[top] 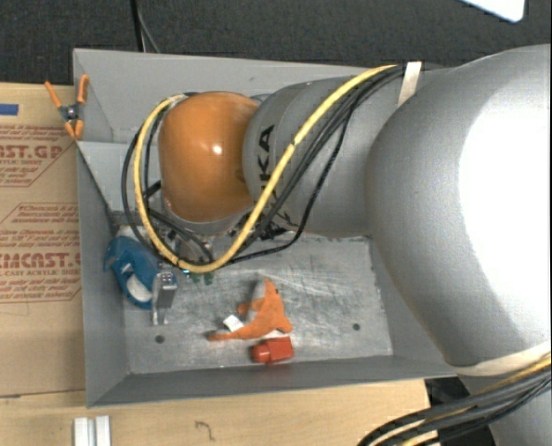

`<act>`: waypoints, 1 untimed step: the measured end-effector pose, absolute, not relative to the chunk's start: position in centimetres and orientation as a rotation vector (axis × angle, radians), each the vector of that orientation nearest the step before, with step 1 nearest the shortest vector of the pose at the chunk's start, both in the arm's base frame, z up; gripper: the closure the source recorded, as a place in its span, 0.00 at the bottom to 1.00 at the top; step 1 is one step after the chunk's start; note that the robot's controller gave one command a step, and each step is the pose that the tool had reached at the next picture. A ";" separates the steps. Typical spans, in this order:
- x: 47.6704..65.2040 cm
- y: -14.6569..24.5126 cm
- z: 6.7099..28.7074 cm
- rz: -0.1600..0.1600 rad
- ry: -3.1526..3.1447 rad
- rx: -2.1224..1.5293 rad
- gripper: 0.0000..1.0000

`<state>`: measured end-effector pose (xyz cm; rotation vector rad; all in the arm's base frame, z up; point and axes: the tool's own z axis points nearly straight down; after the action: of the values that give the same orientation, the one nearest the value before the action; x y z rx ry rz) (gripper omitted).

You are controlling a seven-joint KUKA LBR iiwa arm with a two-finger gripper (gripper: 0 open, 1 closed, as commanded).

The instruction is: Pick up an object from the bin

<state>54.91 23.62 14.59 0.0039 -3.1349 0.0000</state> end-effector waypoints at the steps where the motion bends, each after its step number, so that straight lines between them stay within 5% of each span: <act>1: 55.1 23.5 15.0 -0.002 -3.142 0.002 0.00</act>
Offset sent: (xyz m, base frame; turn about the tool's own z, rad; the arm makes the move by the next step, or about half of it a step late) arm 0.0183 -0.0025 -0.0759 0.0292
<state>55.13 23.53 15.05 0.0017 -3.1418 -0.0022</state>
